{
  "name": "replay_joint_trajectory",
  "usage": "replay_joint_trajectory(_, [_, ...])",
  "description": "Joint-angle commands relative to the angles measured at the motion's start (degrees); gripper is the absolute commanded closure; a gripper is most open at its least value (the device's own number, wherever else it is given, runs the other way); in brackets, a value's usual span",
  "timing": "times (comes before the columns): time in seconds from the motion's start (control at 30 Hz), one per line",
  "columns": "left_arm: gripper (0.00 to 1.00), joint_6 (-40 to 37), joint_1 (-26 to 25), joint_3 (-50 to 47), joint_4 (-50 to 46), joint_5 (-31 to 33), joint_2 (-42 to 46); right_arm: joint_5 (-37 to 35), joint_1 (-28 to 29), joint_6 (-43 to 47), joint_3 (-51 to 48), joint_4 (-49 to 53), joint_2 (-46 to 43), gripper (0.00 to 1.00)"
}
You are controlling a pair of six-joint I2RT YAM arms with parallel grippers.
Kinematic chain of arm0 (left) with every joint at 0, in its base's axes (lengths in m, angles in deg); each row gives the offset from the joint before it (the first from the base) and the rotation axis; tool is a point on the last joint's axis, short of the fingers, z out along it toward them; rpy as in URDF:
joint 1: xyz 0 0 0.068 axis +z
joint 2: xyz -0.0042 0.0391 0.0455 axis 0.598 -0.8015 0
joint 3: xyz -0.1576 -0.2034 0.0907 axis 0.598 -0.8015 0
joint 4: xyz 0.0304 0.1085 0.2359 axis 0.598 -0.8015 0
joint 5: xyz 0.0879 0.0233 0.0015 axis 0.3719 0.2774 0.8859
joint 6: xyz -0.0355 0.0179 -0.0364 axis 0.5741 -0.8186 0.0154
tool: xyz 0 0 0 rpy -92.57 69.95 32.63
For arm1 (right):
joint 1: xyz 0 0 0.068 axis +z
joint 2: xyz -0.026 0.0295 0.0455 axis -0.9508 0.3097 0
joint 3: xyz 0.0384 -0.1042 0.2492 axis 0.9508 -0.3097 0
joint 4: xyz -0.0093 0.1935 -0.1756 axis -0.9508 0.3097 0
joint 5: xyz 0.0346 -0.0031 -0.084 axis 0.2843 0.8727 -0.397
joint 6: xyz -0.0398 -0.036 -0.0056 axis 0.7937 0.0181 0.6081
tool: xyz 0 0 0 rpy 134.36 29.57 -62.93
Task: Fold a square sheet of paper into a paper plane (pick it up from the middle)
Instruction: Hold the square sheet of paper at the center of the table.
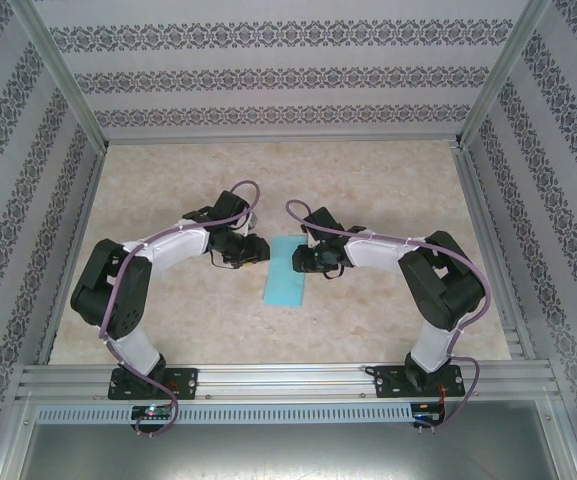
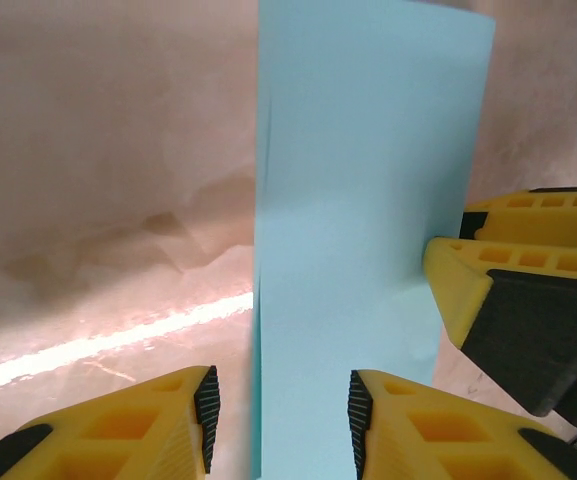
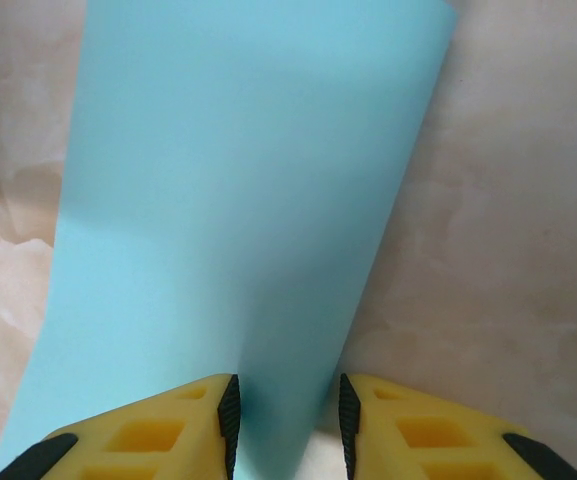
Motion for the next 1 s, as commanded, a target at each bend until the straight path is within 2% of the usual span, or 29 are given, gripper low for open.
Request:
replay_joint_trajectory(0.0, [0.58, -1.9, 0.6, 1.0, -2.6, 0.2, 1.4, -2.4, 0.9, 1.6, 1.6, 2.5, 1.0, 0.65])
replay_joint_trajectory(0.97, [0.58, -1.5, 1.3, 1.0, -1.6, -2.0, 0.6, -6.5, 2.8, 3.8, 5.2, 7.5, 3.2, 0.64])
